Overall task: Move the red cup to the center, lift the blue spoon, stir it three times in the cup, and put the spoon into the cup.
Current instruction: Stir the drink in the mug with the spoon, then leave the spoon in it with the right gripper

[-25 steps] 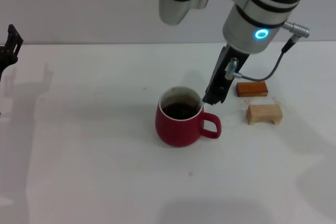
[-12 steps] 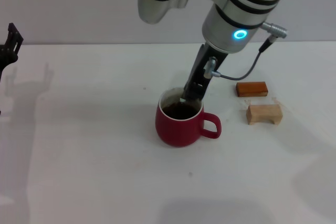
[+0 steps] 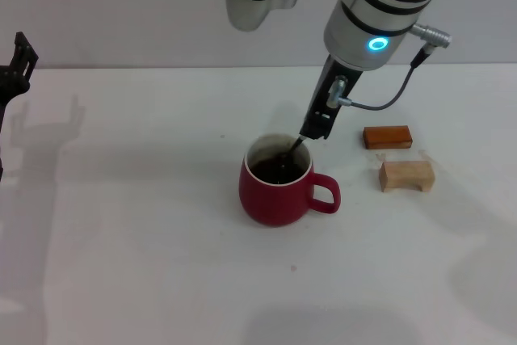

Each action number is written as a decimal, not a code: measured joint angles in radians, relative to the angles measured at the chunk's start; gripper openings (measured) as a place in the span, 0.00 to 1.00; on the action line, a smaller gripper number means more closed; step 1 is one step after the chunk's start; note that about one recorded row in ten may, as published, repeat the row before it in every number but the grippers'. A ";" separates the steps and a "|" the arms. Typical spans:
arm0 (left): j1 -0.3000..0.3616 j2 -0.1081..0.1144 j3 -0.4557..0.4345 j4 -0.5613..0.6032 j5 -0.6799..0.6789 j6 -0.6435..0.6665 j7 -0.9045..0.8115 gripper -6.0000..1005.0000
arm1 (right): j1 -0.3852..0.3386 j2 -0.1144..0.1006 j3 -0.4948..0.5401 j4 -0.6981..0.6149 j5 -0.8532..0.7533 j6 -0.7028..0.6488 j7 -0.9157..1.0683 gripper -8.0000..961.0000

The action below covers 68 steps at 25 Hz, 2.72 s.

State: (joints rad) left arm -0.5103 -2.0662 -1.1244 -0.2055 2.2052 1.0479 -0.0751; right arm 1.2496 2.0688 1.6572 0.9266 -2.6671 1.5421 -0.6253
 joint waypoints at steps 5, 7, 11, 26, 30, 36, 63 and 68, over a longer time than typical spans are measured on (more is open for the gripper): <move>0.000 0.000 0.000 0.000 -0.002 -0.001 0.000 0.84 | -0.002 0.000 0.002 0.006 -0.002 0.056 -0.012 0.21; 0.000 0.000 0.000 0.000 -0.004 -0.001 0.000 0.84 | 0.000 0.003 0.001 0.009 0.024 0.082 -0.021 0.21; 0.001 0.000 0.000 0.000 -0.006 -0.001 0.000 0.84 | 0.001 0.004 -0.005 0.018 0.069 0.095 -0.024 0.21; 0.000 -0.001 0.000 -0.002 -0.006 0.003 0.000 0.84 | 0.013 0.003 0.001 -0.031 0.035 -0.035 -0.022 0.22; 0.000 -0.002 0.000 -0.002 -0.005 0.003 0.000 0.84 | 0.013 0.003 0.002 -0.036 0.011 -0.016 -0.016 0.22; 0.002 -0.002 0.000 -0.002 -0.005 0.003 0.000 0.84 | 0.013 0.006 0.001 0.012 0.033 0.069 -0.014 0.22; 0.010 0.001 0.000 -0.014 -0.005 0.017 -0.002 0.84 | 0.016 0.005 -0.007 0.017 0.102 0.101 -0.011 0.22; 0.010 0.002 0.000 -0.014 -0.006 0.017 -0.002 0.84 | 0.016 0.007 -0.007 0.028 0.118 0.072 -0.015 0.23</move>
State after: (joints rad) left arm -0.5001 -2.0646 -1.1244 -0.2194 2.1996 1.0646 -0.0767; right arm 1.2654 2.0760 1.6505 0.9542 -2.5487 1.6140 -0.6403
